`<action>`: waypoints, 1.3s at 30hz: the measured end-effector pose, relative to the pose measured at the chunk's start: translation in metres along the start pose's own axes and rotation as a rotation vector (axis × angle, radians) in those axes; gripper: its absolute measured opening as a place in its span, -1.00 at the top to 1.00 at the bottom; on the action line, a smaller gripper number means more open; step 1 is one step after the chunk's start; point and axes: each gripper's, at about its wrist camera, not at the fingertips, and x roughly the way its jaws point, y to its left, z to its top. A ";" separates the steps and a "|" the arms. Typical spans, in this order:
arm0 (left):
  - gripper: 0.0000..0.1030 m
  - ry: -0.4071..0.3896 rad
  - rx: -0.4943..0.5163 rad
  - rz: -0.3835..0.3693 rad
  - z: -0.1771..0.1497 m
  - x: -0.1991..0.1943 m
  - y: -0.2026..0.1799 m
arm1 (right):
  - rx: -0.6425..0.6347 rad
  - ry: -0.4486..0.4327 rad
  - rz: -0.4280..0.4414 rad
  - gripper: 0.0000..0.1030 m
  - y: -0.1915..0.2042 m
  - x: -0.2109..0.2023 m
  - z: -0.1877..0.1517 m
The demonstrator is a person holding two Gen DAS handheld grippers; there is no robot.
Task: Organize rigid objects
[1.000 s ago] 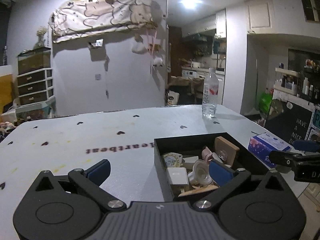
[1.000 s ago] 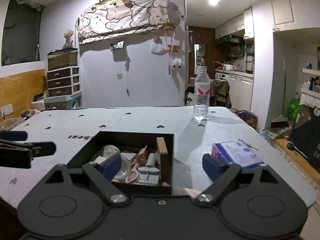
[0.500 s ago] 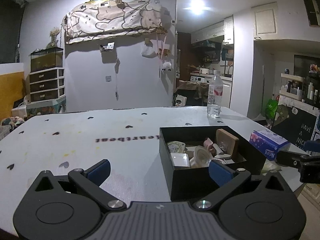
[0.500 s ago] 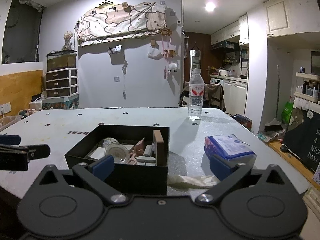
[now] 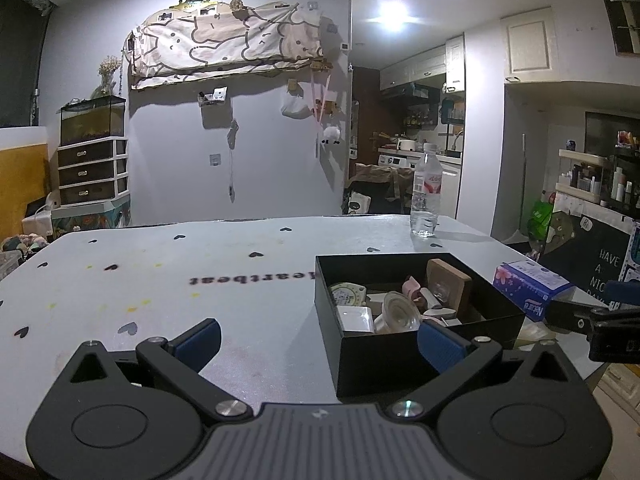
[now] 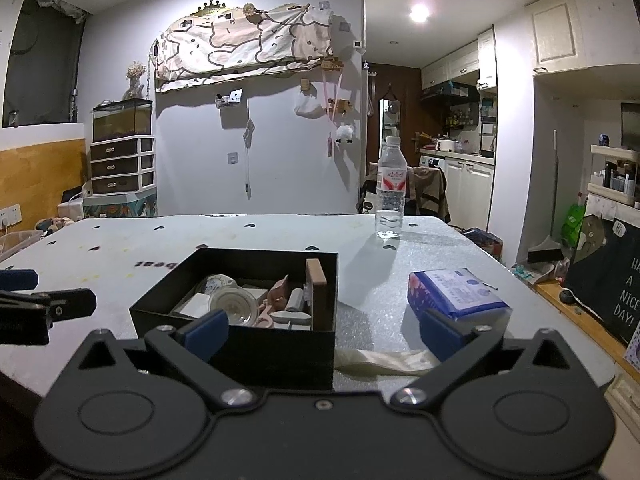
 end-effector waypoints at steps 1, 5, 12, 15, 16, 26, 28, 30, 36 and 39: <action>-1.00 0.000 0.000 0.000 0.000 0.000 0.000 | -0.001 0.001 0.001 -1.00 0.000 0.000 0.000; -1.00 0.000 -0.001 -0.001 0.000 -0.001 0.000 | -0.001 0.002 0.003 -1.00 0.001 0.000 0.000; -1.00 0.000 -0.002 -0.002 -0.001 -0.002 -0.001 | -0.001 0.002 0.004 -1.00 0.000 0.001 0.000; -1.00 0.001 -0.003 -0.001 -0.001 -0.001 -0.001 | -0.002 0.002 0.003 -1.00 0.000 0.001 0.000; -1.00 0.001 -0.003 -0.001 -0.001 -0.001 -0.001 | -0.001 0.002 0.004 -1.00 0.000 0.001 0.000; -1.00 0.000 -0.003 -0.001 -0.001 -0.002 -0.001 | -0.001 0.001 0.005 -1.00 0.002 0.000 0.001; -1.00 0.001 -0.003 -0.001 -0.001 -0.001 -0.001 | -0.001 0.001 0.006 -1.00 0.001 0.000 0.001; -1.00 0.000 -0.003 -0.002 -0.001 -0.002 -0.001 | -0.002 0.001 0.006 -1.00 0.001 0.000 0.001; -1.00 0.000 -0.002 -0.002 0.000 -0.002 -0.002 | -0.002 0.001 0.006 -1.00 0.002 0.000 0.001; -1.00 0.000 -0.002 -0.002 0.000 -0.002 -0.002 | -0.001 0.001 0.006 -1.00 0.001 0.000 0.001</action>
